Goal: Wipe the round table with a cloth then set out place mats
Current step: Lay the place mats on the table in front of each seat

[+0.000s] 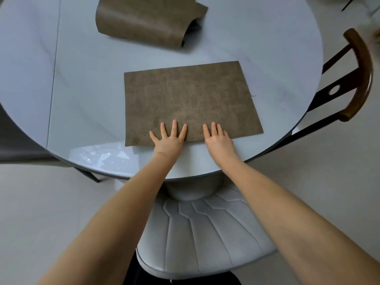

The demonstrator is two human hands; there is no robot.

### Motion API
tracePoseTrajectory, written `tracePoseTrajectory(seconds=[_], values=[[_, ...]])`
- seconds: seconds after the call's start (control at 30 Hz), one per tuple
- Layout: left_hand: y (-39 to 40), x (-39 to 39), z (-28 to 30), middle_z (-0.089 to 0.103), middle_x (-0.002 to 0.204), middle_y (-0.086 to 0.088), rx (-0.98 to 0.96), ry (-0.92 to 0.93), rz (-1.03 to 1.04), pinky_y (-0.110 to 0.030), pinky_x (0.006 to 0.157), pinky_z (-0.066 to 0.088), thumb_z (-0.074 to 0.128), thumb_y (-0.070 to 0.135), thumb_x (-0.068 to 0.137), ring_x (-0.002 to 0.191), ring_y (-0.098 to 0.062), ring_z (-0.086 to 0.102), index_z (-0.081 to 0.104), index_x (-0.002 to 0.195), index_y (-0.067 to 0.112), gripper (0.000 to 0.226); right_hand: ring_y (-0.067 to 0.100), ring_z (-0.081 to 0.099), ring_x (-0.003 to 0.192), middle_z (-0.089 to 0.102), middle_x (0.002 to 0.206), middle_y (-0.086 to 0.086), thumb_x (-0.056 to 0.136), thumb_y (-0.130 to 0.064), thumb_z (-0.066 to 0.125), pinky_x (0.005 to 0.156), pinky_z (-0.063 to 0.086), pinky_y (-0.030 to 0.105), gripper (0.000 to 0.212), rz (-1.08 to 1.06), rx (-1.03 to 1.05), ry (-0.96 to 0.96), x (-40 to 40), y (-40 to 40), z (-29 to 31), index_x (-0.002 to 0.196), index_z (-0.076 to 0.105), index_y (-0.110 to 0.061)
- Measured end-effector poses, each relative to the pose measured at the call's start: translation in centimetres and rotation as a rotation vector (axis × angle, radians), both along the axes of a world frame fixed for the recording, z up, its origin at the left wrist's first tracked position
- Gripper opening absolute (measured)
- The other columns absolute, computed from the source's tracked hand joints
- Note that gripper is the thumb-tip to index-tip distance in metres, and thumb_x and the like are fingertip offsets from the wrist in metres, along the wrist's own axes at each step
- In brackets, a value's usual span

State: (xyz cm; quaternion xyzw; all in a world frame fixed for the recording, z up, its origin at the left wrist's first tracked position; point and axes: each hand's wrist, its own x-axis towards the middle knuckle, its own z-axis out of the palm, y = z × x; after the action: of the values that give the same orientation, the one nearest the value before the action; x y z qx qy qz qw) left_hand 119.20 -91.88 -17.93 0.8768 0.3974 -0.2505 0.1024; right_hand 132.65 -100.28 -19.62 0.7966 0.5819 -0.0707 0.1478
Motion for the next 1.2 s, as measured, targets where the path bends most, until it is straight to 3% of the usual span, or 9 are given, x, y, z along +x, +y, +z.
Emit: tracePoseTrajectory(seconds=[0.1,0.4,0.7,0.87,0.93,1.0,1.1,1.2], values=[[-1.0,-0.2,-0.1,-0.022,0.158,-0.007,-0.012,0.039,0.021,-0.071,0.108,0.007,0.047,-0.005,0.093,0.143,-0.047,-0.012,-0.02,0.151,0.026,0.094,0.045,0.023,0.142,0.019,0.152,0.034,0.1,0.0,0.032,0.114,0.028,0.049,0.056,0.032,0.009,0.034,-0.4,-0.7,-0.1,0.152,0.01,0.0],[-3.5,-2.3,0.6,-0.023,0.158,-0.008,-0.066,0.047,0.062,-0.072,0.108,0.004,0.045,-0.005,0.093,0.142,-0.046,-0.015,-0.02,0.151,0.026,0.092,0.042,0.024,0.142,0.019,0.153,0.032,0.096,0.0,0.045,0.115,0.029,0.046,0.067,0.08,-0.031,0.07,-2.0,-2.5,1.2,0.152,0.009,-0.001],[-4.8,-3.1,0.6,-0.023,0.158,-0.007,-0.068,-0.023,0.067,-0.071,0.109,0.003,0.038,-0.001,0.097,0.143,-0.045,-0.016,-0.02,0.151,0.026,0.084,0.041,0.022,0.143,0.018,0.154,0.03,0.099,-0.002,0.041,0.116,0.027,0.046,0.063,0.088,-0.015,0.077,-2.2,-3.7,1.4,0.152,0.007,-0.002],[-5.2,-4.3,0.2,-0.028,0.157,0.0,-0.187,-0.105,0.108,-0.068,0.11,-0.006,0.041,-0.005,0.09,0.143,-0.036,-0.025,-0.016,0.151,0.032,0.092,0.04,0.017,0.145,0.012,0.156,0.029,0.099,-0.004,0.042,0.118,0.024,0.045,0.067,0.083,-0.035,0.092,-2.7,-4.8,0.6,0.153,0.002,-0.004],[-4.8,-4.8,0.1,-0.025,0.158,0.001,-0.236,-0.217,0.167,-0.066,0.111,-0.01,0.04,0.007,0.092,0.143,-0.032,-0.025,-0.008,0.153,0.031,0.081,0.035,0.01,0.148,0.005,0.159,0.024,0.1,-0.005,0.039,0.12,0.019,0.043,0.068,0.072,-0.029,0.121,-2.3,-5.2,0.5,0.154,-0.002,-0.008],[-4.5,-5.6,-0.3,-0.021,0.159,-0.001,-0.15,-0.291,0.24,-0.065,0.108,-0.013,0.032,0.032,0.1,0.144,-0.031,-0.024,-0.004,0.153,0.029,0.064,0.029,0.006,0.149,0.003,0.161,0.016,0.101,-0.011,0.034,0.121,0.014,0.042,0.063,0.049,-0.012,0.174,-2.0,-5.5,0.5,0.155,0.001,-0.014],[-5.0,-6.7,-1.0,-0.029,0.156,0.001,-0.1,-0.236,0.38,-0.065,0.104,-0.018,0.022,0.068,0.093,0.142,-0.031,-0.028,-0.015,0.15,0.036,0.076,0.028,-0.002,0.149,0.0,0.162,0.011,0.104,-0.033,0.028,0.12,0.003,0.052,0.055,-0.032,0.057,0.185,-1.9,-5.6,0.3,0.155,0.009,-0.024],[-4.9,-6.8,-1.2,-0.036,0.153,0.003,-0.177,-0.17,0.402,-0.069,0.104,-0.012,0.031,0.074,0.087,0.141,-0.032,-0.031,-0.021,0.148,0.038,0.088,0.032,-0.019,0.146,-0.021,0.16,0.009,0.102,-0.05,0.024,0.117,-0.008,0.055,0.064,-0.209,-0.023,0.296,-1.8,-5.2,-0.1,0.153,-0.01,-0.031]])
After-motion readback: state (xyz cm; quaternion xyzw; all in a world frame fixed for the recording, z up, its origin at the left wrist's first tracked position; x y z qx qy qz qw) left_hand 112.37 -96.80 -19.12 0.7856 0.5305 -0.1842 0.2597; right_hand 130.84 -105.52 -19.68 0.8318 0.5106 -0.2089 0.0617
